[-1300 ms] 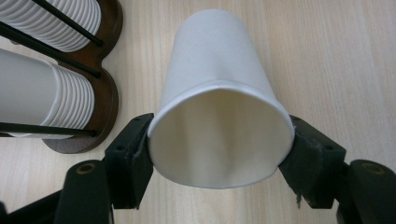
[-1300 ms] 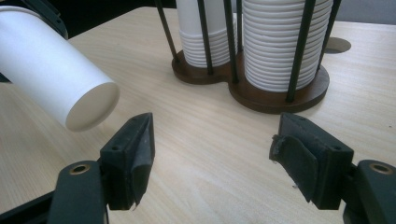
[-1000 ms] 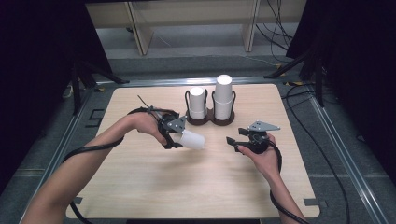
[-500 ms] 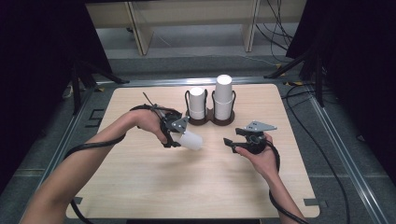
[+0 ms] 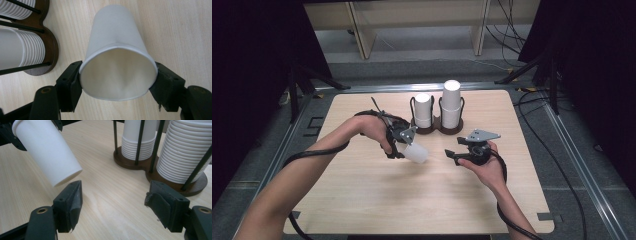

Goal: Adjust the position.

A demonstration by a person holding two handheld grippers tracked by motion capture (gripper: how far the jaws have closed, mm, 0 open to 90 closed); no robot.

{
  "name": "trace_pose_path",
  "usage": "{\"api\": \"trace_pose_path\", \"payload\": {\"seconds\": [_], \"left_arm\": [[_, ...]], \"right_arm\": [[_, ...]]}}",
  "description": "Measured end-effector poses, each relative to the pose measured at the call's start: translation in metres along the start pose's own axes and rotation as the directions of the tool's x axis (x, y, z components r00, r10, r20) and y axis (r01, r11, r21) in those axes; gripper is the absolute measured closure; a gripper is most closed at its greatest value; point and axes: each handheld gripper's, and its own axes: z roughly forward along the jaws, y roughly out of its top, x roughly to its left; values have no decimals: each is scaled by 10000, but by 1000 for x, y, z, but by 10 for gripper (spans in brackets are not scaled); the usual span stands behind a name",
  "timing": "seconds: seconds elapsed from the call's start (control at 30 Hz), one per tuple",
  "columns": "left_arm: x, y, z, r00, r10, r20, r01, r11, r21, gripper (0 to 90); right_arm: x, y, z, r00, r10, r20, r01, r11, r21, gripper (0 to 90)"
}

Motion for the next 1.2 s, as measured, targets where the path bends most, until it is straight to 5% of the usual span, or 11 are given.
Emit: {"api": "trace_pose_path", "payload": {"seconds": [0.07,0.23,0.3,0.37,0.53,1.2], "left_arm": [[0,1,0,10000,55,73,-56,9998,168,312],[1,2,-3,9997,45,227,-52,9995,315,313],[2,3,-4,9996,76,258,-85,9993,372,313],[2,4,-5,9994,86,325,-101,9989,449,313],[3,8,-5,9989,242,407,-271,9970,725,313],[5,18,-5,9957,541,750,-639,9889,1341,313]], "right_arm": [[3,0,1,9997,253,-67,-253,9997,2,287],[3,2,4,9998,-170,-109,169,9999,-16,286],[7,2,4,9998,166,-127,-165,9998,55,286],[5,2,6,9997,-170,-170,170,9999,3,286],[9,2,8,9992,74,-396,-70,9999,88,286],[21,7,15,9950,-798,-606,807,9967,132,288]]}}
